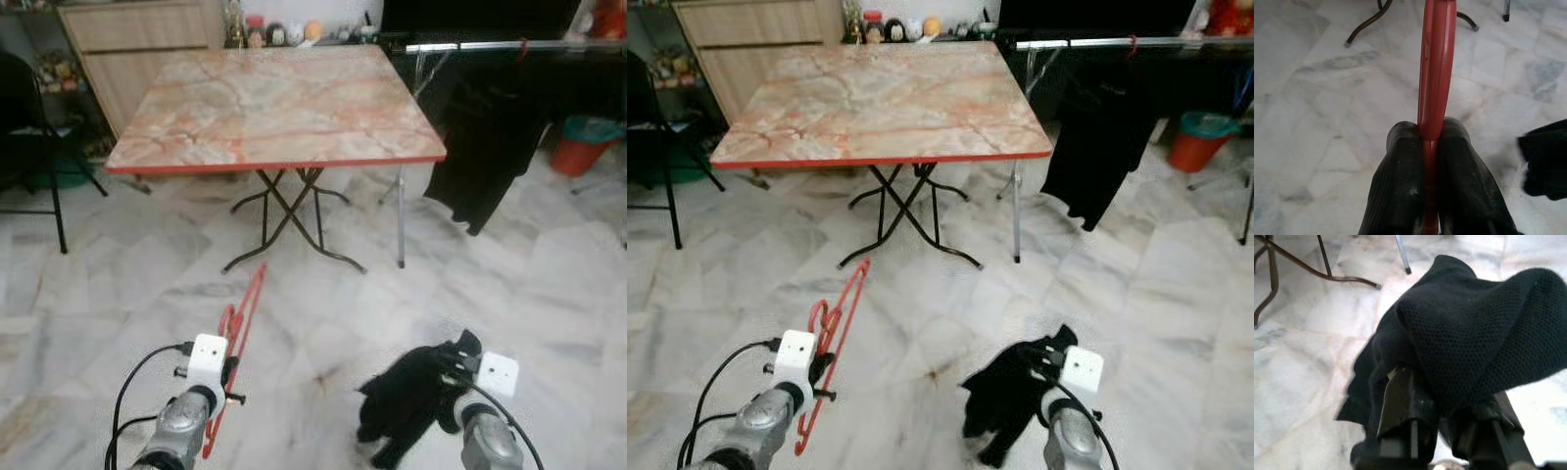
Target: Hang hanger
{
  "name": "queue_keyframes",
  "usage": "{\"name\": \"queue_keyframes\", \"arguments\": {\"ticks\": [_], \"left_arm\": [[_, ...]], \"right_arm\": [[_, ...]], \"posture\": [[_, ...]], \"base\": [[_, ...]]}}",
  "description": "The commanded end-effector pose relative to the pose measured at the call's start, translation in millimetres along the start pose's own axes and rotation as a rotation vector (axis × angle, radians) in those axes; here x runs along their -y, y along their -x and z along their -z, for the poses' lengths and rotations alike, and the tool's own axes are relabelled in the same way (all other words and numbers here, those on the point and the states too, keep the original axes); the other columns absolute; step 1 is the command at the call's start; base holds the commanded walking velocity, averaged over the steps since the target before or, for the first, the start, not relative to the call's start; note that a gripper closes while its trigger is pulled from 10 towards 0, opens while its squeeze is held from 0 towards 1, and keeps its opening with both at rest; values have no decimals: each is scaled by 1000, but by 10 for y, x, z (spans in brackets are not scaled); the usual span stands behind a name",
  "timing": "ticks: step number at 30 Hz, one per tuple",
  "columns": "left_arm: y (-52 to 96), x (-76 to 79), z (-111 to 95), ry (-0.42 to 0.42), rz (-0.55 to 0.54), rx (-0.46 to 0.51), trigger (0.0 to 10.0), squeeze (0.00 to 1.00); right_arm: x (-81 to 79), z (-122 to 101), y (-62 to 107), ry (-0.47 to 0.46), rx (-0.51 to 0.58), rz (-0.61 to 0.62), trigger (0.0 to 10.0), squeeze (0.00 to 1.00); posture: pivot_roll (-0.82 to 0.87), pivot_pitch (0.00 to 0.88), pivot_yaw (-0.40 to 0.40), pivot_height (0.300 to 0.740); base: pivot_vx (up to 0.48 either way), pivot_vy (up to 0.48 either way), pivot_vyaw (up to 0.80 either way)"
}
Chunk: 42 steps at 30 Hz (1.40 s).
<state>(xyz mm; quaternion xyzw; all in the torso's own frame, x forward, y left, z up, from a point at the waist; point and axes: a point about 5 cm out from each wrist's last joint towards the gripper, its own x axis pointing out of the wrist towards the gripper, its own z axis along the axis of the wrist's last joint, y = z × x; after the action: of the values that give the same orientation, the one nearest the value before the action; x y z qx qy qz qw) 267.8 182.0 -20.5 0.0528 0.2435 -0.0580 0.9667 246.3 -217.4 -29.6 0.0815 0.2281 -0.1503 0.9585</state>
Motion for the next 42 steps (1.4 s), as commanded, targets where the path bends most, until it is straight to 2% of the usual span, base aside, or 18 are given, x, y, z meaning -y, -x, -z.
{"name": "queue_keyframes", "arguments": {"ticks": [1,9,34,39,42], "left_arm": [[-1,-5,-28,11,-2,26,10000,0],[-5,49,-30,10,26,29,10000,0],[-19,54,-75,9,37,47,10000,0],[-23,63,-80,13,33,48,10000,0],[-8,56,-21,-2,35,13,10000,0]], "right_arm": [[-10,-77,-22,4,38,-5,10000,0],[-36,-70,-18,10,39,-17,10000,0],[-71,-163,-42,22,85,-30,10000,0],[-80,-210,-55,41,105,-38,10000,0],[-103,-272,-68,70,136,-55,10000,0]], "posture": [[-99,0,-21,740],[-98,0,-19,740],[-95,0,-21,740],[-97,0,-25,740],[-102,0,-26,740]], "base": [[0,0,0],[0,0,0],[306,0,71],[340,0,800],[339,0,533]]}}
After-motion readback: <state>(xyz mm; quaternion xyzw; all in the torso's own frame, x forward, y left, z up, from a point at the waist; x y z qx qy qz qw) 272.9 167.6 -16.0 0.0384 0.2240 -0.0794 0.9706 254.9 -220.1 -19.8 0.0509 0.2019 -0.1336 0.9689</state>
